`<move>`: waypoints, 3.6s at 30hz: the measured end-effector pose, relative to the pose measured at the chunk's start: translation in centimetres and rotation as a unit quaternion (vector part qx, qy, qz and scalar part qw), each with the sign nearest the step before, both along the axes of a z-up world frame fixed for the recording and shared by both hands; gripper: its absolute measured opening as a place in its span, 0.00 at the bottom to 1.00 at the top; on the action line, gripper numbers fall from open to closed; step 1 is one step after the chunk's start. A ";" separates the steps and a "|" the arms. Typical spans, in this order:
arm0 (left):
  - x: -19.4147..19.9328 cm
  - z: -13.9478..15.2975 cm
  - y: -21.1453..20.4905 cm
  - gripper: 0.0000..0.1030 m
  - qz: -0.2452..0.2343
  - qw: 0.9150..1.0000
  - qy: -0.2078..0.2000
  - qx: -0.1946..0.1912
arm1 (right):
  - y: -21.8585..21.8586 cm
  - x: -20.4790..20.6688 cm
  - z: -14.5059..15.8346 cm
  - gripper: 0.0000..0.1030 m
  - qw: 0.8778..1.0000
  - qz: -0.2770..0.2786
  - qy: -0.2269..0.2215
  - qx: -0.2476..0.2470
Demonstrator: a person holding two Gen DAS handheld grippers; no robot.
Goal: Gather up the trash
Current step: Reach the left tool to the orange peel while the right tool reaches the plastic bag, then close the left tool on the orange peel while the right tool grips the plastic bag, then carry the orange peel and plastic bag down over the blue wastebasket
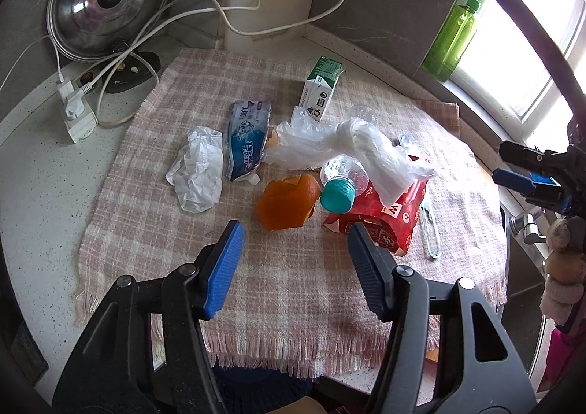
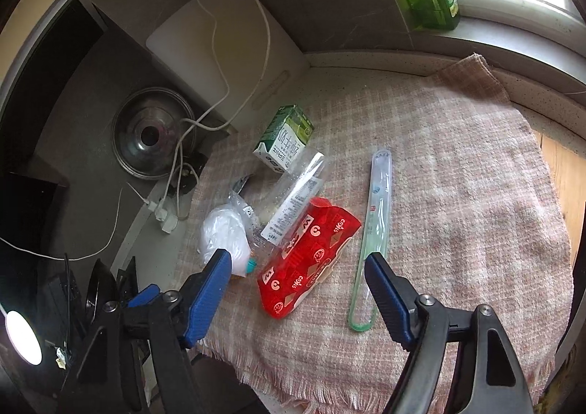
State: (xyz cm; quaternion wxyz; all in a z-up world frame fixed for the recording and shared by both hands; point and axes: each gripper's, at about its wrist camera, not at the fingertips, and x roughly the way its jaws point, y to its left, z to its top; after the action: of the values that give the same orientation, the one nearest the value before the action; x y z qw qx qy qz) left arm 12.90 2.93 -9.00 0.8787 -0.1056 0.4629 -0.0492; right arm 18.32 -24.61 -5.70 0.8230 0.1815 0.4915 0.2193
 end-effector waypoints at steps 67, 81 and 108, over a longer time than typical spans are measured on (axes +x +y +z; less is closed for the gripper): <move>6.1 -6.6 -0.1 0.46 -0.092 0.995 0.032 0.006 | 12.2 7.3 -6.3 0.44 0.983 0.126 0.132 0.025; 3.2 -4.7 1.7 0.42 -0.074 0.997 0.008 -0.009 | 10.9 5.0 -4.2 0.43 0.988 0.108 0.101 0.036; -9.8 -2.3 5.0 0.42 -0.053 0.998 -0.004 0.018 | 8.6 -9.8 -1.6 0.43 0.994 0.090 0.051 0.038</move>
State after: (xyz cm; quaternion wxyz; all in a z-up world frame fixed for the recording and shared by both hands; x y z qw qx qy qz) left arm 3.08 7.91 -11.30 0.8785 -0.0647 0.4652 -0.0873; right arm 8.51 -16.02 -7.33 0.7662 0.1783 0.5388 0.3012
